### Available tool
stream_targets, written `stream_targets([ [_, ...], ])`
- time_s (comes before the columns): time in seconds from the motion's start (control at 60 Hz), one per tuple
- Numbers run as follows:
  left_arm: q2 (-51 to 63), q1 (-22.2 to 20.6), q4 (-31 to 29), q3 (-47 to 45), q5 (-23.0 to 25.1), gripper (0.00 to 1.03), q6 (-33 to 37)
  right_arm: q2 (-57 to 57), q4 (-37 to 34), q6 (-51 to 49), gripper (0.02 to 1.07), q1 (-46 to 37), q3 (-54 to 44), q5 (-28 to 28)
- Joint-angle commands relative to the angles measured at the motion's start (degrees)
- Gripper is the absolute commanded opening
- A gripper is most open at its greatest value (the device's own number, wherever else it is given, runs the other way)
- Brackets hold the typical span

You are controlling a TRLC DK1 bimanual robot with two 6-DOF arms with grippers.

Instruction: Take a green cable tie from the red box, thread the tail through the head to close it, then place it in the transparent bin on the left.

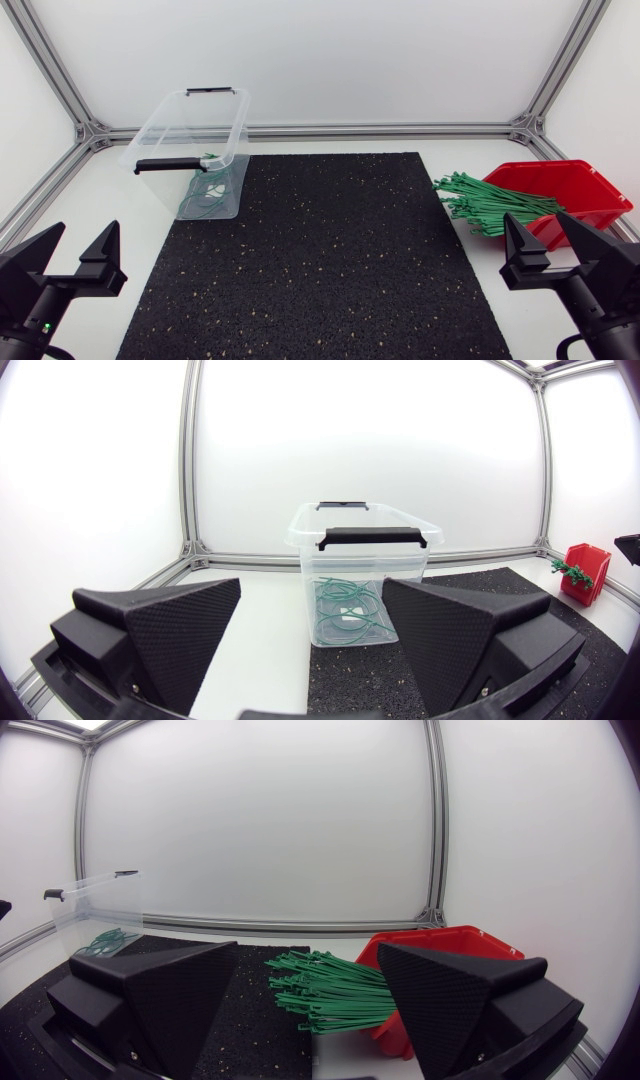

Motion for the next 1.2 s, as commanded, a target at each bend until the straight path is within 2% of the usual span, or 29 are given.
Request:
stream_targets([
  [0.0,-0.2,-0.3,-0.5,-2.3,-0.5,0.99,-0.8,-0.8,1.4,0.6,1.03,-0.3,-0.4,-0.1],
  [0.367,-0.2,-0.2,-0.5,-2.3,-0.5,0.99,-0.8,0.8,1.0,0.6,1.03,0.0,5.5,-0.4],
  [0.667,-0.2,0.1,-0.5,-2.3,-0.5,0.99,-0.8,10.4,0.8,0.4,1.03,-0.4,13.2,-0.3],
  [0.817,-0.2,0.2,-0.5,-2.3,-0.5,0.99,-0.8,18.4,-1.8,-0.3,1.03,-2.9,18.9,-0.4],
  [1.033,-0.2,0.2,-0.5,-2.3,-0.5,0.99,-0.8,31.8,-11.4,-0.3,1.03,-9.8,29.0,-5.8],
  [1.183,-0.2,0.2,-0.5,-2.3,-0.5,0.99,-0.8,39.0,-18.7,-0.1,1.03,-17.2,35.3,-15.5],
])
